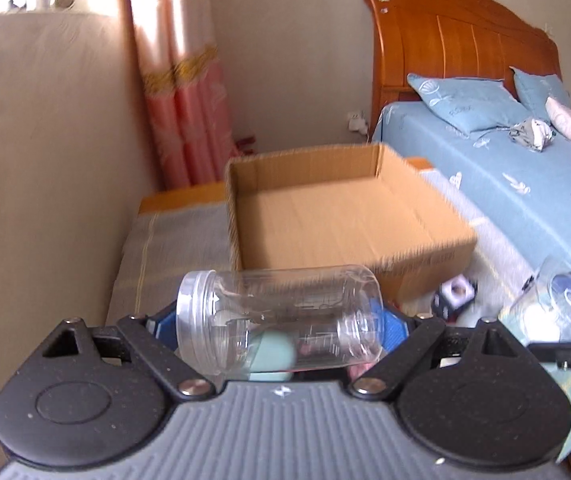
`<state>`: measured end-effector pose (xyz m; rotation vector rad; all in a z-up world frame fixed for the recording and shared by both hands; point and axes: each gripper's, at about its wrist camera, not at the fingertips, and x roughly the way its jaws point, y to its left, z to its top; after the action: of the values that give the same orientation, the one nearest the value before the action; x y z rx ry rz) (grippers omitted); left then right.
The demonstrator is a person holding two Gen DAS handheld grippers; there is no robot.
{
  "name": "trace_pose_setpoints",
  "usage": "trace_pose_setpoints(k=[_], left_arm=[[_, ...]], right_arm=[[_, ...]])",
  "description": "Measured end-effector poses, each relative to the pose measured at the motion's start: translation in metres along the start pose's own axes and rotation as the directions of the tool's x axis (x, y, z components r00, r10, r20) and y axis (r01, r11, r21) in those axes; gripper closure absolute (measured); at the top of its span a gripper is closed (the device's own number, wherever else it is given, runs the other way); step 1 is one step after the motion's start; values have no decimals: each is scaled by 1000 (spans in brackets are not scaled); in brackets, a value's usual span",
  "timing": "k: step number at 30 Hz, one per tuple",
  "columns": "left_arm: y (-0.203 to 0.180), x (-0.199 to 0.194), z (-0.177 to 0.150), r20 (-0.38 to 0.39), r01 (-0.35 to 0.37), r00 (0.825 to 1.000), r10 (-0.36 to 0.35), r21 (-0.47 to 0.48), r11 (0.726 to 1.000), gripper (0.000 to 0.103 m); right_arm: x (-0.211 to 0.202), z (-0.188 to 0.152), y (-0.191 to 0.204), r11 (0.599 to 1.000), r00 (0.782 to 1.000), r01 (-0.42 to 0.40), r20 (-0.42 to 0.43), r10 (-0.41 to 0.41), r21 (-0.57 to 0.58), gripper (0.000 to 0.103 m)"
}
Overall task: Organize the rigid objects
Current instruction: 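Carry the cup into the box with the left tool while the right tool drops the container in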
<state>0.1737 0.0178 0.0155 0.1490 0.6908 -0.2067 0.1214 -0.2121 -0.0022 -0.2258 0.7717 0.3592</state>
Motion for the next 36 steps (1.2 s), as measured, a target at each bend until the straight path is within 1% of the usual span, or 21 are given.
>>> trace_pose_setpoints(k=[2, 5, 7, 8, 11, 13, 15, 20, 25, 28, 29, 30, 32, 36], left_arm=[[-4, 18, 21, -5, -5, 1000, 5, 16, 1000, 12], [-6, 49, 43, -14, -15, 1000, 16, 12, 1000, 12], [-9, 70, 51, -18, -34, 999, 34, 20, 999, 10], [-9, 77, 52, -35, -44, 998, 45, 22, 999, 8], [-9, 90, 50, -56, -48, 997, 49, 23, 999, 8], [-8, 85, 45, -57, -43, 997, 44, 7, 999, 8], [-6, 74, 39, -33, -27, 999, 27, -1, 1000, 7], [0, 44, 21, -27, -9, 1000, 8, -26, 1000, 6], [9, 21, 0, -16, -66, 998, 65, -63, 996, 3], [16, 14, -13, -34, -64, 998, 62, -82, 995, 3], [17, 13, -17, -37, -67, 997, 64, -82, 994, 3], [17, 13, -21, -40, -69, 997, 66, -75, 995, 3], [18, 13, -28, -54, -71, 996, 67, -68, 995, 3], [18, 9, -41, -47, -49, 998, 45, -82, 995, 3]], right_arm=[[1, 14, -6, 1000, 1000, 3, 18, -3, -1, 23], [5, 31, -13, 1000, 999, 15, 42, -15, 3, 23], [9, 41, -16, 1000, 999, 21, 50, -21, 3, 23], [10, 46, -17, 1000, 998, 28, 55, -28, 3, 23], [18, 58, -22, 999, 998, 34, 55, -34, 4, 23], [23, 66, -25, 999, 998, 36, 52, -36, 8, 23], [29, 74, -28, 999, 998, 32, 52, -32, 6, 23], [53, 103, -33, 1000, 999, 30, 44, -30, -2, 23], [87, 137, -45, 999, 999, 41, 7, -41, 19, 23], [107, 153, -52, 998, 999, 43, -8, -42, 49, 23], [113, 157, -52, 998, 999, 46, -8, -46, 53, 22], [117, 160, -52, 997, 998, 56, -7, -55, 51, 13], [119, 161, -49, 995, 996, 87, -5, -87, 45, 0], [102, 154, -44, 997, 998, 56, 30, -58, 44, 0]])
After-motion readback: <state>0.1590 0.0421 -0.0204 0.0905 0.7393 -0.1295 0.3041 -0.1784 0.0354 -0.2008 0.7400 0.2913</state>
